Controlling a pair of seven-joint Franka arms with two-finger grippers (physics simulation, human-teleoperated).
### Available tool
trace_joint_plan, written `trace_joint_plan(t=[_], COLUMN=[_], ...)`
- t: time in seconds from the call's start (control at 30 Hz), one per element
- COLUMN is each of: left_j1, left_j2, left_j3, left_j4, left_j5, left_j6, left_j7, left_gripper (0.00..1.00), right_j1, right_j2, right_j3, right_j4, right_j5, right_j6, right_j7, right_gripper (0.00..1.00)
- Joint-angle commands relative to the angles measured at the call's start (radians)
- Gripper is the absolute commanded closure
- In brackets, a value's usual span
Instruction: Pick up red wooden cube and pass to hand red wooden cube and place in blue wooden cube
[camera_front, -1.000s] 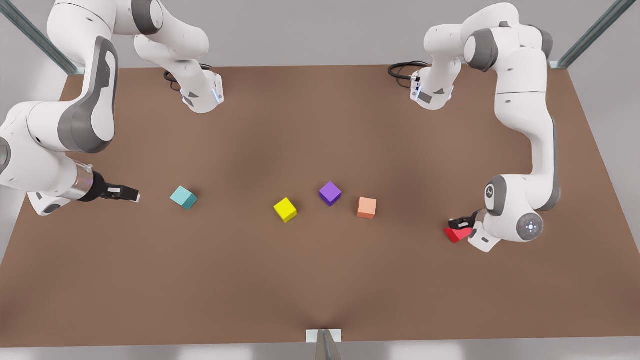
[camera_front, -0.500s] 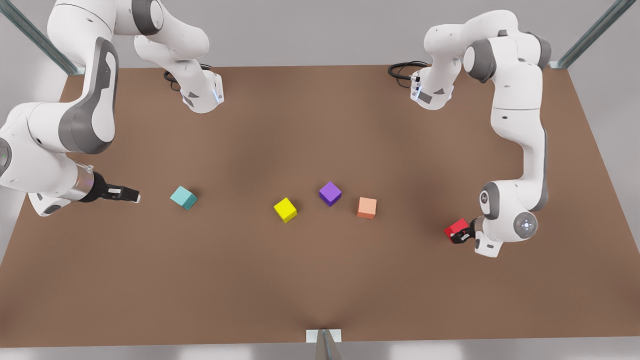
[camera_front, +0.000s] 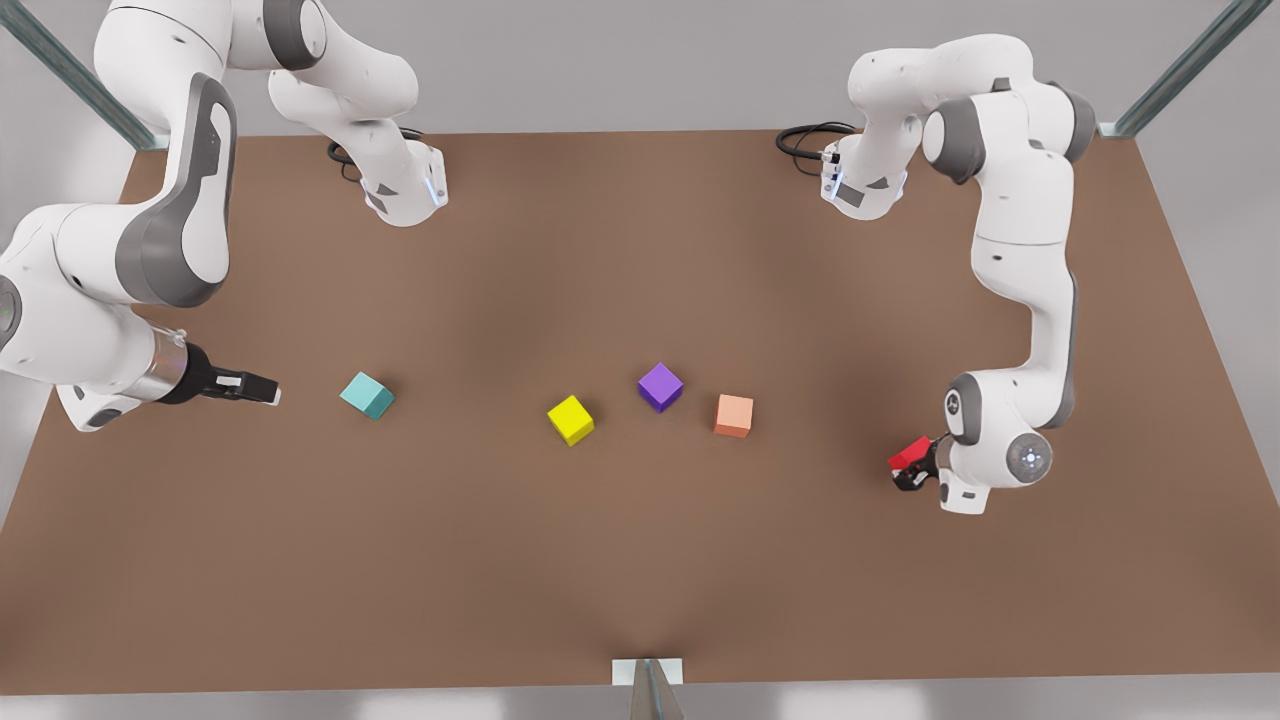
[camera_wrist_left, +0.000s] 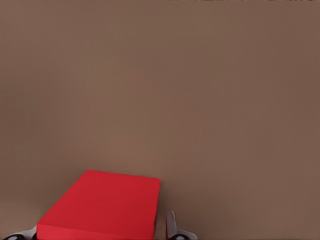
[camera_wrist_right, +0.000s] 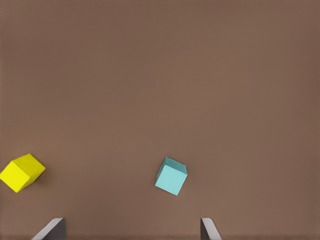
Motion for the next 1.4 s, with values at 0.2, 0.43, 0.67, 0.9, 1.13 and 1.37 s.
trace_joint_plan(t=[0.2,0.43,0.67,0.9,1.13,1.37], left_j1=[-0.003,-0.175,-0.064,-0.109,-0.114,-0.130], left_j2=[-0.024,0.150,0.333,0.399,0.419,0.416], left_j3=[-0.047,-0.455,-0.552,-0.601,-0.602,-0.631], left_j4=[0.091,0.620,0.659,0.665,0.665,0.665], left_j5=[-0.001,-0.343,-0.913,-0.955,-0.956,-0.975], left_j6=[-0.050,-0.261,-0.347,-0.216,-0.196,-0.136], left_j7=[-0.103,-0.212,0.455,0.830,1.021,0.906], left_gripper=[0.50,0.47,0.48,0.53,0.55,0.55], right_j1=[0.015,0.011,0.006,0.034,0.087,0.133], right_j2=[0.098,0.557,0.577,0.577,0.582,0.571], right_j3=[0.012,0.027,0.161,0.205,0.205,0.205], right_j4=[0.076,0.262,0.221,0.168,0.141,0.049], right_j5=[0.090,1.013,1.184,1.250,1.308,1.412], right_j6=[0.006,0.128,0.259,0.270,0.320,0.339], right_j7=[-0.343,-1.526,-2.120,-2.197,-2.198,-2.249], right_gripper=[0.00,0.00,0.00,0.00,0.00,0.00])
